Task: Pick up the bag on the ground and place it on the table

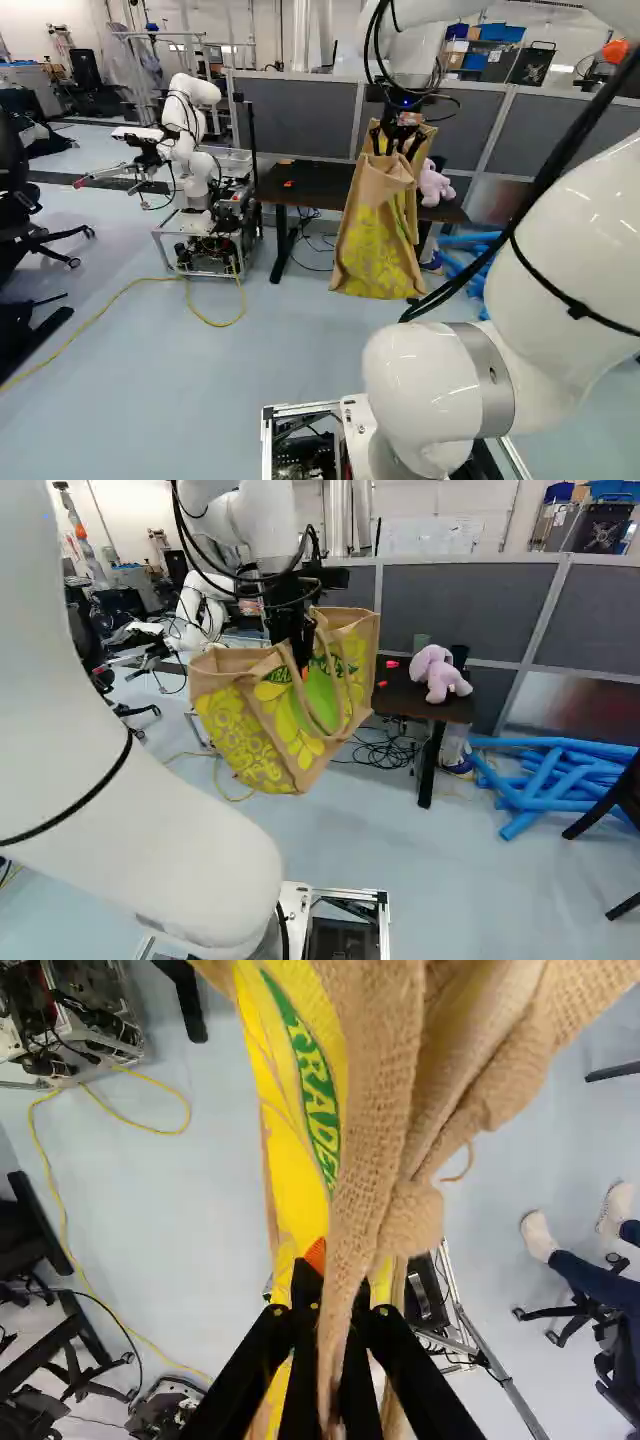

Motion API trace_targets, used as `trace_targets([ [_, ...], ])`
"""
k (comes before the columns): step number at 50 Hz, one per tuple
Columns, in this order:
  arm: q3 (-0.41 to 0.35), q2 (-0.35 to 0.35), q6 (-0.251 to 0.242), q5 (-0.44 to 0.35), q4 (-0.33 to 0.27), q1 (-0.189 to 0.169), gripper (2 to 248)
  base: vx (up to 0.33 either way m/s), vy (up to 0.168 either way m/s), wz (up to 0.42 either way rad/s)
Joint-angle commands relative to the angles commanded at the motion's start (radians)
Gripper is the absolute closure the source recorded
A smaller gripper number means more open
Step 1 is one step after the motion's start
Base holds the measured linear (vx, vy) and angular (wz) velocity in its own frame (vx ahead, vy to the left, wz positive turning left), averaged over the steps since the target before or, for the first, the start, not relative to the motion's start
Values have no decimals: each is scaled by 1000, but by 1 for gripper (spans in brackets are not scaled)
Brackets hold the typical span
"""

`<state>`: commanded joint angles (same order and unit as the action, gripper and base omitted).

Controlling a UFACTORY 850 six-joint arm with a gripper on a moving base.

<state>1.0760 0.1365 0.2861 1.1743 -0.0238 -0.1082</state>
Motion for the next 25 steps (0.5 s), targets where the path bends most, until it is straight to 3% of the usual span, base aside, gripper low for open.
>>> trace_targets([
  [25, 0, 0, 0, 0, 0, 0, 229, 117, 4, -3],
])
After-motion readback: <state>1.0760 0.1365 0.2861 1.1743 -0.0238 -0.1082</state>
